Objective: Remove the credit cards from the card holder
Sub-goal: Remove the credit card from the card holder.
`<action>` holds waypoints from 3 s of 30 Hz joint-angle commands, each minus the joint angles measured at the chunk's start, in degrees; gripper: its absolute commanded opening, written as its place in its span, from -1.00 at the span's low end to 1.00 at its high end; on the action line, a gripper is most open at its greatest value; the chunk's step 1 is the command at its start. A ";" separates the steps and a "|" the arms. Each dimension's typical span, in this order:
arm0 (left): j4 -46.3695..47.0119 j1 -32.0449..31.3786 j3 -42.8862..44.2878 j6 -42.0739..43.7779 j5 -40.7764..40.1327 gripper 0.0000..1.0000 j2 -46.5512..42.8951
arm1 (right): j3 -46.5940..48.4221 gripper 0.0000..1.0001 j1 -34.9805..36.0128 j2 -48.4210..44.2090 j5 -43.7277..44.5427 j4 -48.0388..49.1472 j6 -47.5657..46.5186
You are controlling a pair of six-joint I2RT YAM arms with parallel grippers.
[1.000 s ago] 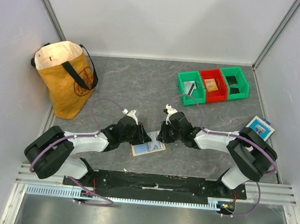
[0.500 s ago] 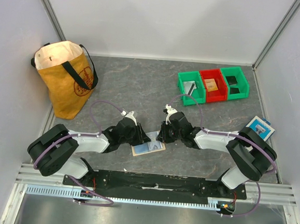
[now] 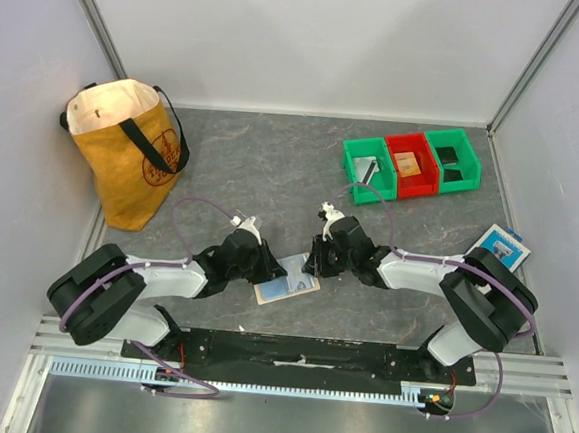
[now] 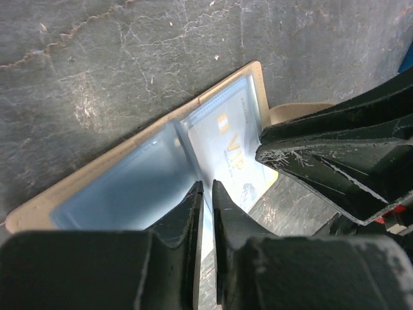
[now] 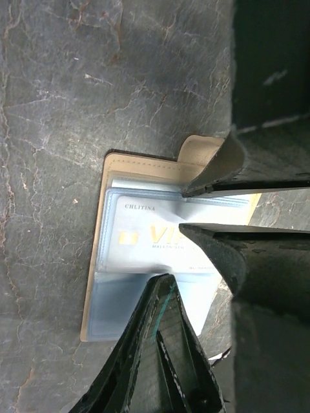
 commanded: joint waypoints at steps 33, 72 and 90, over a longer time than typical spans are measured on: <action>-22.52 -0.33 1.40 10.37 -6.56 -0.69 -9.92 | 4.64 -0.42 -0.43 -0.97 -13.79 0.36 -0.24; -19.18 2.31 -2.03 5.98 -0.41 -0.67 -23.29 | 5.44 -0.12 -1.31 10.63 -24.35 16.62 7.58; -14.44 8.99 -10.03 1.67 4.60 -0.95 -20.73 | 2.98 -0.31 -1.93 19.42 -28.30 24.27 10.40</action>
